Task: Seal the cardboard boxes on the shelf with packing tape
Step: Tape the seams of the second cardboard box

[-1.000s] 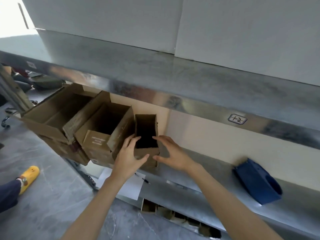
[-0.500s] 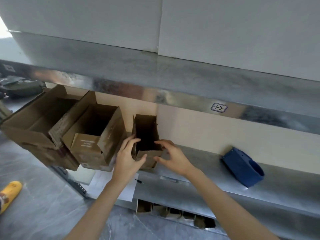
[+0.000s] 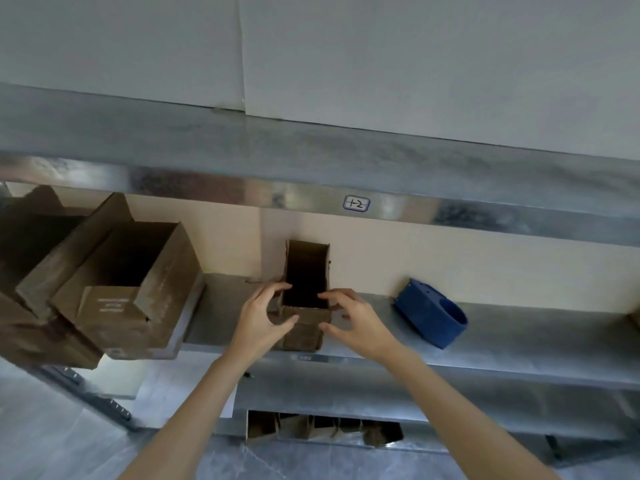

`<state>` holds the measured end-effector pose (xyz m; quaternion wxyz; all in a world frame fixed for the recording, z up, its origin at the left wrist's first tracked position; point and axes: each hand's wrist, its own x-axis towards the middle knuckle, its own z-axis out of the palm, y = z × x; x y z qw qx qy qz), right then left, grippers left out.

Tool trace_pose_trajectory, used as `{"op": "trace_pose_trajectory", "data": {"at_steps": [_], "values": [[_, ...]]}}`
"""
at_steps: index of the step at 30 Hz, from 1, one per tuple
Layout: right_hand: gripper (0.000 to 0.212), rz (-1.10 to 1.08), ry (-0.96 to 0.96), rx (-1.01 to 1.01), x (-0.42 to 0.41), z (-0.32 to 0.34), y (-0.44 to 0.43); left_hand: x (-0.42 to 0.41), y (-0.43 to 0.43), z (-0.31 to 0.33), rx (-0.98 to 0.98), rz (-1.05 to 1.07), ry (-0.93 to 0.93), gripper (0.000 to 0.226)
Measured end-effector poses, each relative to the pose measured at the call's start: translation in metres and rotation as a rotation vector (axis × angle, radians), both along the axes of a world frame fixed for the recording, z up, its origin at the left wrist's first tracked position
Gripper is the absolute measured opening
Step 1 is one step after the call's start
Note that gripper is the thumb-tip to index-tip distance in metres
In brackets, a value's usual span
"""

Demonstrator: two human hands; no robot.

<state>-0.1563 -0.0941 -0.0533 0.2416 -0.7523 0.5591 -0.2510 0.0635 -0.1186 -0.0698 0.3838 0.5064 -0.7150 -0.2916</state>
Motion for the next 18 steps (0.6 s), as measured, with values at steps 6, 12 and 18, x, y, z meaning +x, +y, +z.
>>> {"op": "trace_pose_trajectory", "data": {"at_steps": [6, 12, 18], "values": [[0.061, 0.054, 0.022, 0.049, -0.016, 0.008, -0.003, 0.002, -0.005, 0.002, -0.004, -0.075, -0.005, 0.044], [0.068, 0.116, 0.092, 0.044, -0.012, 0.015, -0.027, 0.000, 0.012, -0.005, -0.003, -0.027, 0.001, 0.026], [0.086, 0.186, 0.199, 0.171, -0.013, 0.024, -0.047, 0.001, 0.018, -0.004, 0.008, -0.028, 0.038, 0.017]]}}
